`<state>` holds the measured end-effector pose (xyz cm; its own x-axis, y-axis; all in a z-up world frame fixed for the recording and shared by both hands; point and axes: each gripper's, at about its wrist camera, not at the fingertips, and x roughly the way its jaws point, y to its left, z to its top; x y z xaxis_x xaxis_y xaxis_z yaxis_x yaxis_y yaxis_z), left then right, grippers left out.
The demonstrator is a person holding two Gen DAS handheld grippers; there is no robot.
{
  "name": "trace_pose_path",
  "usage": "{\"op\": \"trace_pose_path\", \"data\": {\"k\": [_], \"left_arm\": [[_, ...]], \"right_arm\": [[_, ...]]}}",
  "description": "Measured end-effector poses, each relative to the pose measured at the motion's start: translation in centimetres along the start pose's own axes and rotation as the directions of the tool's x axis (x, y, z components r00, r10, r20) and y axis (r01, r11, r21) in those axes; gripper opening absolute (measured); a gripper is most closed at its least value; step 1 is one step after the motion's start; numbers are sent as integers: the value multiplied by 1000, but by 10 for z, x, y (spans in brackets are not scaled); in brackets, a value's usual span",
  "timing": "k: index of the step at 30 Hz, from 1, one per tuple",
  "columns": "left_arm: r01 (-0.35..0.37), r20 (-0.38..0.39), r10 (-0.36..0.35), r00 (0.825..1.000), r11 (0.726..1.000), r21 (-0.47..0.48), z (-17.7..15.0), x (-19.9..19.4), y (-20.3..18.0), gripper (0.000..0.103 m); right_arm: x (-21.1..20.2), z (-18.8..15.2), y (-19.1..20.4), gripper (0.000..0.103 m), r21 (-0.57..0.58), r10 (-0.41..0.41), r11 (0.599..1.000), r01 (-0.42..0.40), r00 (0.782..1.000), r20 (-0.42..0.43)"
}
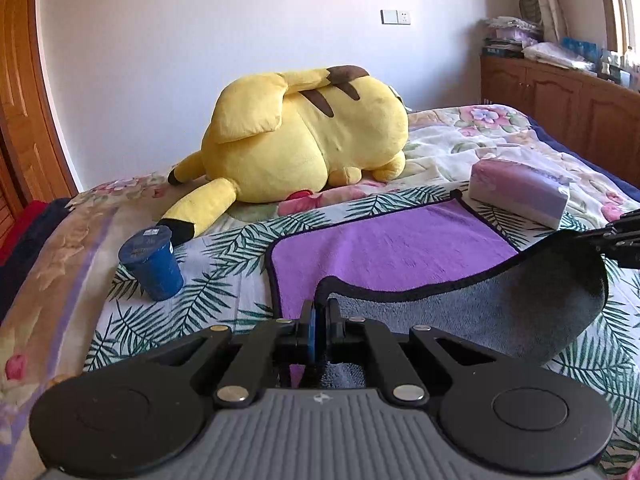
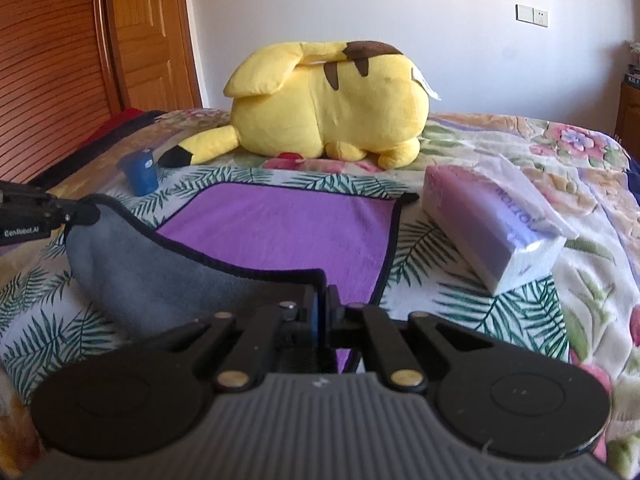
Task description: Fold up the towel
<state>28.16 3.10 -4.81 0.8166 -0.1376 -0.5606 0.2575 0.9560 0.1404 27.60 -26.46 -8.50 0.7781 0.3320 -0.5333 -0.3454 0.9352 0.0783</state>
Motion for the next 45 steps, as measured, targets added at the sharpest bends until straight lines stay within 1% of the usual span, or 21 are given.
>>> {"op": "trace_pose_path", "data": {"k": [3,6,13,19,23,30,34,36,42,45], "left_arm": [[-21,28,20,999,1000,19,6,5,-3,5],[-28,38,27,999,999,35,14,14,-6,5],[-35,39,33,999,998,60,27,24,-9,5],[-46,31,44,999,996,71,32,31,-8,5],[-86,49,82,995,993,86,33,37,-8,5],[-104,93,97,991,991,79,44,43,-3,5],[-108,114,101,988,993,55,54,47,2,5],[-118,123,110,986,991,57,58,51,4,5],[-128,127,122,984,991,41,65,68,9,5],[-134,123,128,984,990,35,68,80,11,5]], "right_arm": [[3,5,-3,4,-6,-9,1000,9,1000,9],[8,9,-7,4,-11,-19,1000,19,1000,17],[13,17,-12,4,-28,-38,999,39,999,32],[22,23,-14,4,-45,-46,998,48,998,37],[30,27,-17,4,-47,-51,998,53,998,40],[33,40,-21,4,-52,-48,997,53,996,80],[37,50,-22,4,-74,-49,996,56,994,102],[40,56,-22,4,-85,-49,995,58,993,112],[53,70,-23,4,-126,-56,989,74,989,140],[64,74,-27,4,-127,-62,989,81,987,145]]}}
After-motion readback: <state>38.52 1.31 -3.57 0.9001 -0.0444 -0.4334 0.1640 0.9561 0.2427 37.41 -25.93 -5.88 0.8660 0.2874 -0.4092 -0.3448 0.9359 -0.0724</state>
